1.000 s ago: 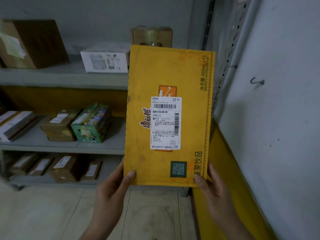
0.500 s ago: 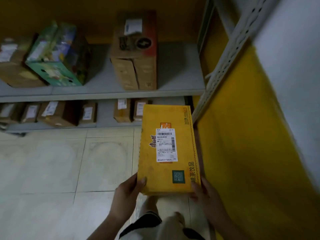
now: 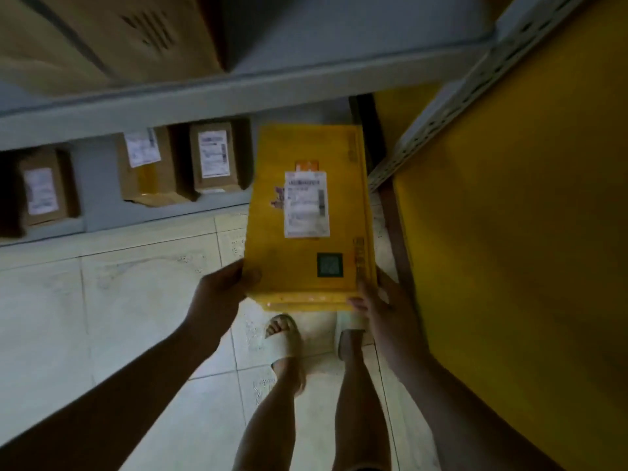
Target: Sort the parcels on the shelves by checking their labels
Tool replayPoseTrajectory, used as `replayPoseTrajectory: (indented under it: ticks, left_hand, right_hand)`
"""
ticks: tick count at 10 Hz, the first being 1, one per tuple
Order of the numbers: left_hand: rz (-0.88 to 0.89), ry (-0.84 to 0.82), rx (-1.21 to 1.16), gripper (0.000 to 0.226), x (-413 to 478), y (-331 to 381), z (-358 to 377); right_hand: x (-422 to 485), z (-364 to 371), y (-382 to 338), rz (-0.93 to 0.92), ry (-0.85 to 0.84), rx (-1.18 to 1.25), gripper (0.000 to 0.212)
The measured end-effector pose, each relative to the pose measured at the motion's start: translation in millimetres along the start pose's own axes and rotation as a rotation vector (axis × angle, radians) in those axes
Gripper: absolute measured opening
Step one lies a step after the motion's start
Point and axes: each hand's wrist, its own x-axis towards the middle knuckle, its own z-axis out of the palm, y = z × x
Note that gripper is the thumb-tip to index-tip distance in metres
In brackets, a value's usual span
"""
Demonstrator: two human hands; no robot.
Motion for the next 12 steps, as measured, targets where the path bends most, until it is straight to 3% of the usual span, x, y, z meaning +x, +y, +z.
replayPoseTrajectory:
  ticks: [1, 3, 4, 5, 6, 8, 10, 12]
  left_hand:
    - [0.025, 0.09, -0.054, 0.043, 76, 3, 19]
    - [0.013, 0.239, -0.178, 0.037, 186, 11, 67]
    - [0.01, 0.278, -0.229, 0.013, 219, 25, 84]
    - [0.044, 0.259, -0.197, 0.028, 240, 44, 96]
    - [0.088, 0.237, -0.183, 0.016, 256, 53, 102]
    - [0.112, 0.247, -0.21, 0.036, 261, 68, 124]
    - [0.099, 0.231, -0.212, 0.038, 267, 74, 128]
    - [-0.021, 0.05, -0.126, 0.038, 261, 80, 106]
  right_hand:
    - [88, 11, -1, -0.022, 0.023, 0.069, 0.025]
    - [204, 6, -6, -0.048, -0.047, 0.156, 0.08]
    - [226, 0, -17, -0.065, -0.074, 0.169, 0.072]
    - [240, -9, -28, -0.099, -0.092, 0.122, 0.072]
    - [246, -16, -32, -0.184, -0.097, 0.065, 0.074]
    - [265, -17, -34, -0.308, -0.146, -0.036, 0.068]
    - [283, -21, -32, -0.364, -0.174, -0.141, 0.063]
    - [282, -34, -35, -0.312, -0.13, -0.118, 0.057]
